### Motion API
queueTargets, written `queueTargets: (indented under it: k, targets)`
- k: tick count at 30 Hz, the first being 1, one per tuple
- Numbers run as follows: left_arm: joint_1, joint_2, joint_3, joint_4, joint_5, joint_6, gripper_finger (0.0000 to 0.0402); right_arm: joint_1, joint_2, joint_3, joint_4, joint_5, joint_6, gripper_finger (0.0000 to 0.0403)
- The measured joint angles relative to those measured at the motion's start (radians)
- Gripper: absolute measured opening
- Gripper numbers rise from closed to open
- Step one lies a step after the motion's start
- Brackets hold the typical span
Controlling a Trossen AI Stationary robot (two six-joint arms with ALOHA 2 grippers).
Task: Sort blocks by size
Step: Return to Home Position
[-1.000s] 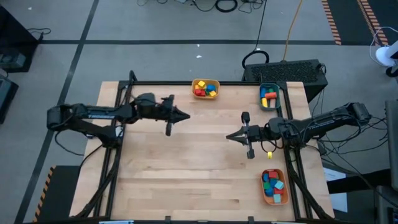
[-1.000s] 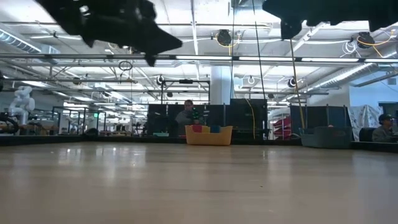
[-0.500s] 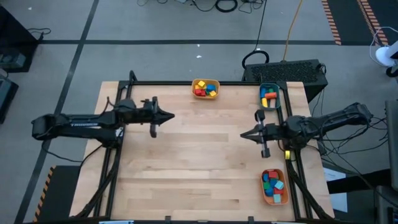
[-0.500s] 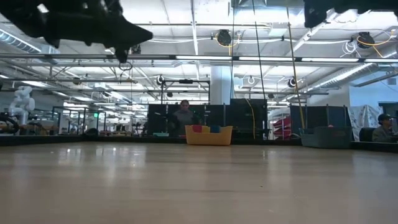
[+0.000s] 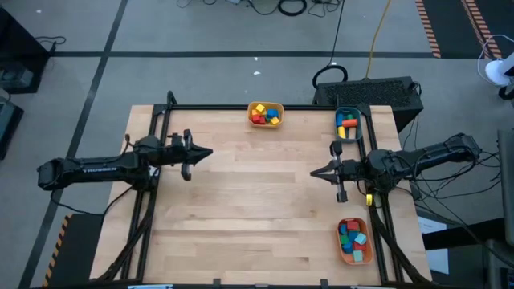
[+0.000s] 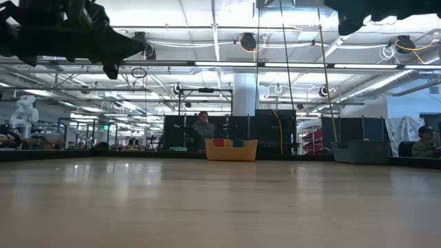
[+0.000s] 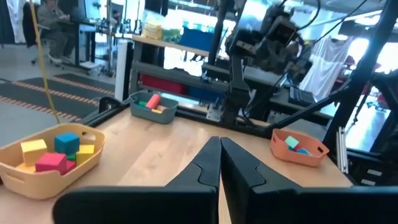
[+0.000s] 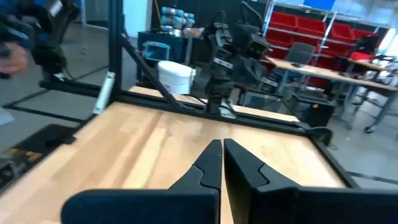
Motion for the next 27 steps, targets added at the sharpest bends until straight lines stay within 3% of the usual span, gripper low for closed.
queueTargets:
  k: [13,21,27]
  targets:
    - [0.0,-0.134,-0.002,-0.144,-0.001,0.001,0.0013,-0.038,-0.248,-0.014,-0.157,-0.023,0.005,0.0]
    - [0.0,-0.151,-0.002,-0.188,0.0,0.029,0.0013,-0.038,-0.38,-0.218,0.003,-0.018,0.04,0.0]
    - [0.0,-0.151,-0.002,-0.206,0.0,0.071,0.0013,-0.039,-0.389,-0.307,0.02,0.034,0.117,0.0]
